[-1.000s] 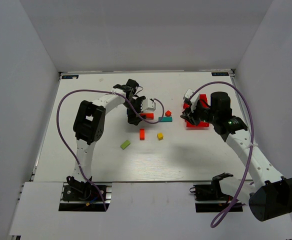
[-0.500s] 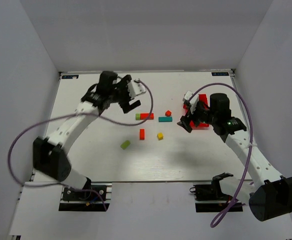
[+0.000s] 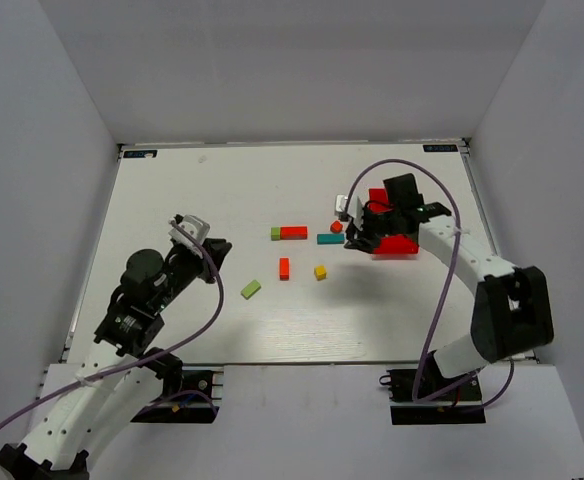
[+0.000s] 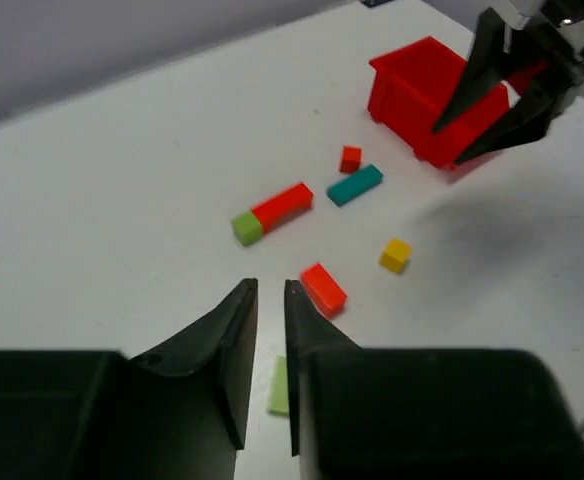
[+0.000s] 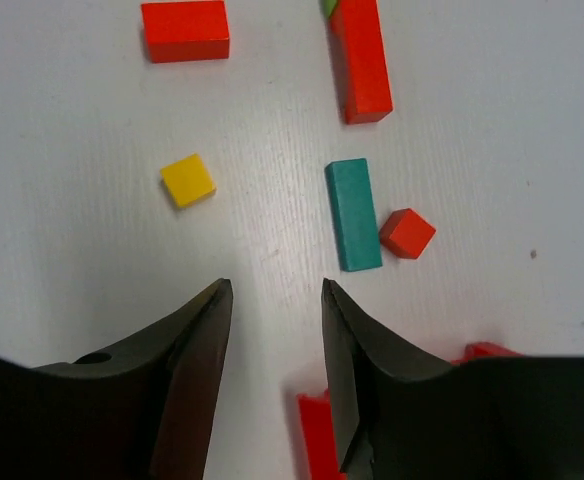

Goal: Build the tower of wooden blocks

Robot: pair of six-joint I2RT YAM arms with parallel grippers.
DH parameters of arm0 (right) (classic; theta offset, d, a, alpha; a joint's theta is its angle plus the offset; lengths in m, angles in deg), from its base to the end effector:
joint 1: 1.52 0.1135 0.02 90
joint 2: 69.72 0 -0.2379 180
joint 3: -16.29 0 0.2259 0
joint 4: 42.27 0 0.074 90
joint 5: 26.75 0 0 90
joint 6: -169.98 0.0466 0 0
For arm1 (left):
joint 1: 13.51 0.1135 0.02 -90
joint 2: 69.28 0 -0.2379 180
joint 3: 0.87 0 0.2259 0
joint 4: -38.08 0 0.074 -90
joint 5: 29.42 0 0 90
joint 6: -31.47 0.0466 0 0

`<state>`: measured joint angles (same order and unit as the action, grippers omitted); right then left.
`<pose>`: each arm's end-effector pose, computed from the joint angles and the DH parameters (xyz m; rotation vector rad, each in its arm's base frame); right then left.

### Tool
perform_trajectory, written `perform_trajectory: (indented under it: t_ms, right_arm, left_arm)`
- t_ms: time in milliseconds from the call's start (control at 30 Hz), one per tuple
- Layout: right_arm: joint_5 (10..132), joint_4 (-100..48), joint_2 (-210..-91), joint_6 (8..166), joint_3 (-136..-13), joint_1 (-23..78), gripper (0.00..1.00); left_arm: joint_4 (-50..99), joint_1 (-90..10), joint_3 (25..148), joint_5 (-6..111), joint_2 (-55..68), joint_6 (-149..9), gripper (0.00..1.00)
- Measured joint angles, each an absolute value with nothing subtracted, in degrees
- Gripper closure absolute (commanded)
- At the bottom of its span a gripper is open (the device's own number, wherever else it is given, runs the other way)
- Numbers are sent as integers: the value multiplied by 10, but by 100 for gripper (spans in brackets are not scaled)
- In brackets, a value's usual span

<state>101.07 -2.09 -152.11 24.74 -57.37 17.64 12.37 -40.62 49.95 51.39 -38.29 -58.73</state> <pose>0.2595 0.1204 0.2315 -1.5770 1.6039 0.4678 0.1283 -0.0740 0.3003 0.5129 1.6165 -0.4924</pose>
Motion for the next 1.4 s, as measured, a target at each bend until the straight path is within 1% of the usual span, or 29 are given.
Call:
perform_trajectory:
  t_ms: [33, 100, 133, 167, 267, 367, 667, 933, 1000, 1100, 1200, 1300, 1333, 1400]
  right_arm:
    - [1007, -18, -1544, 233, -592, 182, 51]
    - [992, -17, -1591, 213, -634, 196, 46]
    - [981, -16, -1615, 205, -654, 204, 44]
    - [971, -18, -1636, 199, -670, 211, 44]
    - [934, -26, -1686, 188, -694, 235, 38]
    - [903, -28, -1729, 182, -711, 256, 37]
    - [824, -33, -1832, 180, -782, 286, 37]
    - [795, -32, -1849, 179, -788, 289, 37]
    - [791, -31, -1849, 177, -789, 289, 41]
    - [782, -29, -1850, 172, -789, 289, 42]
    - [773, -28, -1850, 165, -789, 289, 48]
    - [764, -25, -1851, 158, -789, 287, 61]
    - [759, -25, -1851, 154, -789, 286, 69]
    - [753, -22, -1852, 147, -793, 284, 81]
  left_arm:
    - [107, -406, 499, 516, -379, -593, 52]
    - [76, -406, 499, 511, -375, -604, 42]
    - [64, -406, 499, 507, -376, -609, 39]
    - [55, -406, 499, 503, -379, -611, 37]
    - [41, -404, 498, 492, -406, -615, 37]
    - [38, -403, 498, 483, -431, -616, 37]
    - [34, -403, 498, 473, -443, -616, 36]
    - [34, -403, 498, 462, -444, -616, 36]
    - [34, -403, 498, 461, -444, -616, 36]
    - [34, -403, 498, 461, -444, -616, 36]
    - [34, -403, 498, 461, -444, -616, 34]
    - [34, -403, 498, 460, -444, -616, 34]
    - [34, -403, 498, 460, -444, -616, 34]
    - [34, -403, 498, 460, -444, -616, 34]
